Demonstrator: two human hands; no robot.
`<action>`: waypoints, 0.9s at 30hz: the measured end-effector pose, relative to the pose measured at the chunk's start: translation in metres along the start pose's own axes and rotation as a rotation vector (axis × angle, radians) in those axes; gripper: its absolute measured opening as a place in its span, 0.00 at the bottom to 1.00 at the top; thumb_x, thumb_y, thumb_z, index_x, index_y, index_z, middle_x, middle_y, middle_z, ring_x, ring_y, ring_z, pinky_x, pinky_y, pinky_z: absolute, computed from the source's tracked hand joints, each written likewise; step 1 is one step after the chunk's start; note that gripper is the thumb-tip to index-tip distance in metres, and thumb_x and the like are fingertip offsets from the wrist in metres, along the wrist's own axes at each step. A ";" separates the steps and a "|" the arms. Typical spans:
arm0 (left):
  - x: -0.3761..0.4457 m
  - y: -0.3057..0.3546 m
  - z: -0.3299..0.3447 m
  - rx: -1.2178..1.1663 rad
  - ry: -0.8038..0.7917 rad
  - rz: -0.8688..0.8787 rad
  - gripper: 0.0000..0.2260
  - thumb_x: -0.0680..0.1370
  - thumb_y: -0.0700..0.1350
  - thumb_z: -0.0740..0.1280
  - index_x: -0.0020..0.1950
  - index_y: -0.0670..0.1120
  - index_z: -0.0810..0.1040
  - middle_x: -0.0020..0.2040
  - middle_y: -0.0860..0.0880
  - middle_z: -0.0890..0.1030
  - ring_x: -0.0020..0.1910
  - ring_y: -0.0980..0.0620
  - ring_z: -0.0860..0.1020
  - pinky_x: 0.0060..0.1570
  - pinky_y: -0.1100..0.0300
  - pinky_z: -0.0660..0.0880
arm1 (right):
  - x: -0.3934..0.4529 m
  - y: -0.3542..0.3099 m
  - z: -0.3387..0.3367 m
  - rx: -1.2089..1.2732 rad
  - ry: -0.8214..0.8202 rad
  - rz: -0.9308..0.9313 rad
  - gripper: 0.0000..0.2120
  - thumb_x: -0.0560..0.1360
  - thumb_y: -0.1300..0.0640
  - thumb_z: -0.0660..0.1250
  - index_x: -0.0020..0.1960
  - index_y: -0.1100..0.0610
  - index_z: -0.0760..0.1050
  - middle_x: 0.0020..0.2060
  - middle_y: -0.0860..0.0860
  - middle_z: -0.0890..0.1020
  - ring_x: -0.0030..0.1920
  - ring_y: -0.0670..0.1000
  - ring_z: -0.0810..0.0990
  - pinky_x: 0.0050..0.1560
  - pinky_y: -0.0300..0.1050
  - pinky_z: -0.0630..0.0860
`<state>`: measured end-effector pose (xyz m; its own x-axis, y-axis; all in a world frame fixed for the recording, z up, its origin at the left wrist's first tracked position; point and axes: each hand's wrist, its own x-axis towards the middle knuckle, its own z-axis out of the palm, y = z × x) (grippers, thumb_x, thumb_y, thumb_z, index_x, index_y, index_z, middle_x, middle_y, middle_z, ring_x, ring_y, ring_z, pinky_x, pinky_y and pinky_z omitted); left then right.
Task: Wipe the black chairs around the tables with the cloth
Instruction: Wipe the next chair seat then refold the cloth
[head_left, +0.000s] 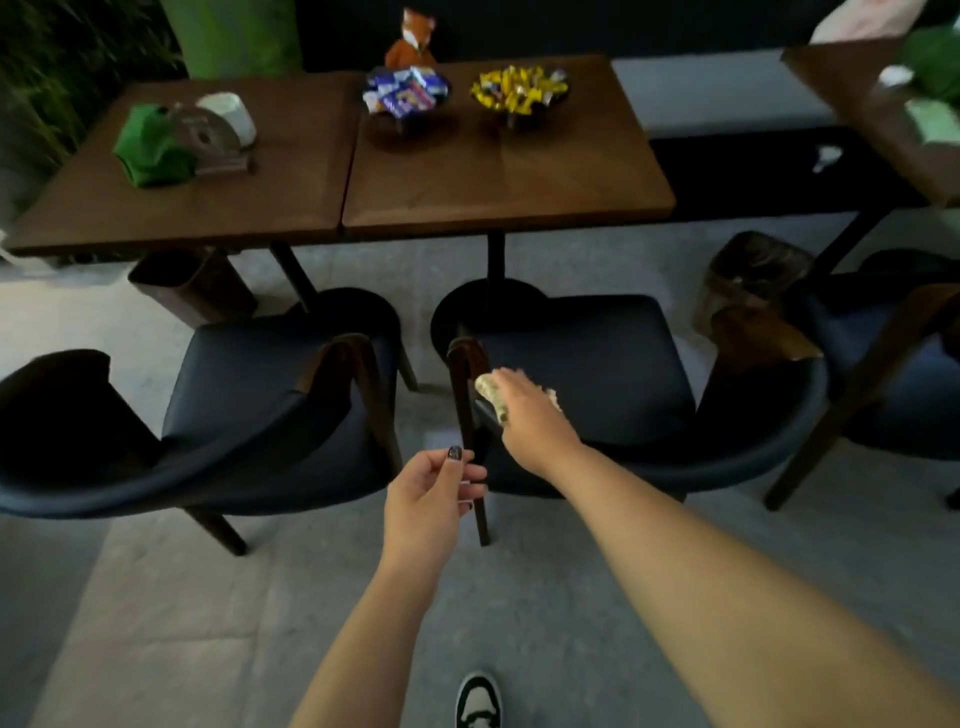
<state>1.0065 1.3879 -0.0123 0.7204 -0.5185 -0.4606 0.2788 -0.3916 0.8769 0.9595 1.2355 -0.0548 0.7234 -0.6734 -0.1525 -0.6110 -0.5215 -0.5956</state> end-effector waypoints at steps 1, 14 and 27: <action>0.008 -0.005 0.000 0.001 0.002 -0.016 0.08 0.82 0.44 0.62 0.51 0.48 0.81 0.41 0.53 0.85 0.37 0.59 0.82 0.32 0.71 0.74 | 0.004 0.002 0.011 -0.124 -0.050 -0.036 0.30 0.75 0.70 0.56 0.76 0.58 0.57 0.73 0.57 0.64 0.72 0.58 0.61 0.71 0.51 0.60; 0.016 0.008 0.022 -0.006 -0.020 -0.087 0.06 0.81 0.46 0.63 0.51 0.50 0.80 0.39 0.58 0.84 0.35 0.62 0.82 0.35 0.69 0.73 | -0.094 0.080 -0.044 -0.495 0.022 -0.345 0.33 0.56 0.76 0.76 0.61 0.70 0.76 0.57 0.63 0.80 0.56 0.62 0.80 0.56 0.61 0.75; -0.098 0.063 0.023 -0.054 0.059 0.092 0.06 0.81 0.44 0.64 0.50 0.51 0.80 0.39 0.59 0.84 0.38 0.62 0.82 0.39 0.64 0.75 | -0.190 0.053 -0.152 0.751 0.083 0.638 0.07 0.77 0.60 0.63 0.52 0.58 0.79 0.47 0.57 0.84 0.43 0.57 0.83 0.38 0.44 0.76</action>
<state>0.9388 1.3962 0.0844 0.7800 -0.5045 -0.3703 0.2422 -0.3023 0.9219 0.7406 1.2563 0.0625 0.2873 -0.7619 -0.5805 -0.4948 0.4009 -0.7710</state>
